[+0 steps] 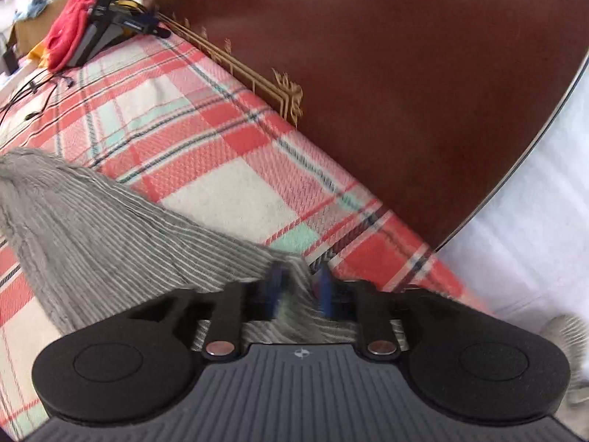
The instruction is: Fold clothes
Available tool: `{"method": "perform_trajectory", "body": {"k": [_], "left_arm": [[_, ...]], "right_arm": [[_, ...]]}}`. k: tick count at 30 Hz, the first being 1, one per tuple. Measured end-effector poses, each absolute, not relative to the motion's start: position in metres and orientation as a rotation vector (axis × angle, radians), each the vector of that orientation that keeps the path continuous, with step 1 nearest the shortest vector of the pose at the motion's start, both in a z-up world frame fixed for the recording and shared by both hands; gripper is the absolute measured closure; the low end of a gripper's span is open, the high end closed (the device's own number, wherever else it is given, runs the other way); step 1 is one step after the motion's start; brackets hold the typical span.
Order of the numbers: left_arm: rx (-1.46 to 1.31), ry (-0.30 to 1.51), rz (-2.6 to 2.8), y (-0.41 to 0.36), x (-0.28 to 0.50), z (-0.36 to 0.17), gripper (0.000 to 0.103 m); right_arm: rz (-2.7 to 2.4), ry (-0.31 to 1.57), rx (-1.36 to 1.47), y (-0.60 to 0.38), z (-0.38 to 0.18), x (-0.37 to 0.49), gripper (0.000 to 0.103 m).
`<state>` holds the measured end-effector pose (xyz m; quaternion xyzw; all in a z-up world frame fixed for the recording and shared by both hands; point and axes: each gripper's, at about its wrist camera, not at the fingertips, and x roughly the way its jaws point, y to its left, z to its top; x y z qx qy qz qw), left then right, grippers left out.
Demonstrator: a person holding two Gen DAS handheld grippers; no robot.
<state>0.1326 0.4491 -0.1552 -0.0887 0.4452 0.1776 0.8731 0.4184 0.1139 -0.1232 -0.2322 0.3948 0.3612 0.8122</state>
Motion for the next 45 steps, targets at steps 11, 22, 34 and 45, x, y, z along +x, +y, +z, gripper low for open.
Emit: {"method": "perform_trajectory", "body": {"k": [11, 22, 34, 45], "left_arm": [[-0.372, 0.901, 0.452, 0.479, 0.153, -0.159, 0.026], [-0.158, 0.878, 0.55, 0.451, 0.174, -0.163, 0.092], [-0.261, 0.83, 0.587, 0.455, 0.146, -0.126, 0.025], [-0.047, 0.748, 0.107, 0.222, 0.189, -0.034, 0.021]], "right_arm": [[1.078, 0.827, -0.537, 0.122, -0.111, 0.338, 0.052], [1.112, 0.806, -0.654, 0.135, -0.127, 0.31, 0.098], [0.989, 0.719, -0.329, 0.06, -0.08, 0.272, 0.03], [0.59, 0.669, -0.049, -0.176, -0.052, 0.178, 0.028]]}}
